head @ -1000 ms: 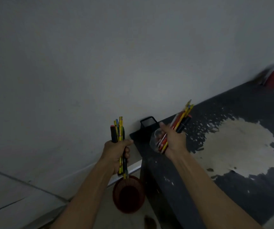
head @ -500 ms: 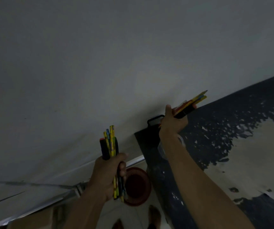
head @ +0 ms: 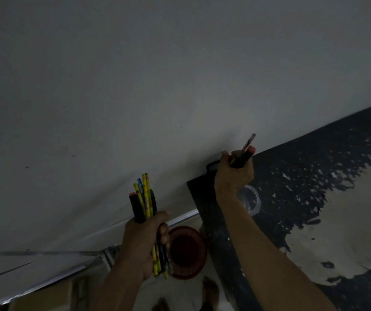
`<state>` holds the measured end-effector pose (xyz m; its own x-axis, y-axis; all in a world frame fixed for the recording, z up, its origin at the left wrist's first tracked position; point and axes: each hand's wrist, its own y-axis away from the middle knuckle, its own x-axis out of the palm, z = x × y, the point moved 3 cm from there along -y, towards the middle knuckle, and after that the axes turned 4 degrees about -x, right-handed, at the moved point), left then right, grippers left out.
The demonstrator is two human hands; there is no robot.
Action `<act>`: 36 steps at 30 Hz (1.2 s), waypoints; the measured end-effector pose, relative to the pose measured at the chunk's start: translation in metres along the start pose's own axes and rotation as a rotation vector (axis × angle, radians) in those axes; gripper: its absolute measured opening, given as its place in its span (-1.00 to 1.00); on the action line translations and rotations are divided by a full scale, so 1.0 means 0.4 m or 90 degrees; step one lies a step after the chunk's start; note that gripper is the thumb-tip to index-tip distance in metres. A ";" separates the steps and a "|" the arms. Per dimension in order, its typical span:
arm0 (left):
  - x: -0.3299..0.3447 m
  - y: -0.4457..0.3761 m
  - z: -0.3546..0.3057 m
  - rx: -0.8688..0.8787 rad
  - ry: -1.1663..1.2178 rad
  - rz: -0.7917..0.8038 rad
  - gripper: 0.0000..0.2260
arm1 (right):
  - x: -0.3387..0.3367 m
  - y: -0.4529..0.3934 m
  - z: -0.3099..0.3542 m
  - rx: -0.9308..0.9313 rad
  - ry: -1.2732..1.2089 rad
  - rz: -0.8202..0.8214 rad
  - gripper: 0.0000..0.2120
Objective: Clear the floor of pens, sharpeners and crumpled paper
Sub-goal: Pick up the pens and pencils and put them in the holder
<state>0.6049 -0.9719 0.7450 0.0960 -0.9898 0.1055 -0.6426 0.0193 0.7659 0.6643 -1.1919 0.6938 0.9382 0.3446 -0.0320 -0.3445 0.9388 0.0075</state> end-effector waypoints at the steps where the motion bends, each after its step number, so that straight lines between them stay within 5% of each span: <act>1: 0.001 -0.002 -0.001 0.003 0.001 0.001 -0.84 | 0.000 0.000 0.003 -0.009 0.002 -0.001 -0.84; 11: 0.031 -0.009 -0.005 0.097 0.004 0.024 -0.75 | -0.017 0.014 0.036 -0.065 -0.035 0.048 -0.53; 18: 0.096 -0.002 -0.022 0.263 -0.020 0.002 -0.66 | -0.042 -0.007 0.052 -0.062 -0.046 0.100 -0.60; 26: 0.254 -0.016 -0.084 0.448 -0.019 -0.072 -0.75 | -0.084 -0.055 0.066 0.019 0.016 0.273 -0.69; 31: 0.364 -0.093 -0.081 0.559 0.044 -0.141 -0.68 | -0.137 -0.096 0.041 0.001 0.179 0.432 -0.66; 36: 0.460 -0.157 -0.056 0.652 0.044 -0.191 -0.70 | -0.152 -0.120 -0.008 -0.079 0.298 0.535 -0.86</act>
<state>0.6797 -1.1520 0.7304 0.3779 -0.9238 0.0618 -0.9151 -0.3828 -0.1270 0.6236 -1.2580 0.6923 0.2853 0.8409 -0.4598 -0.9229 0.3704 0.1049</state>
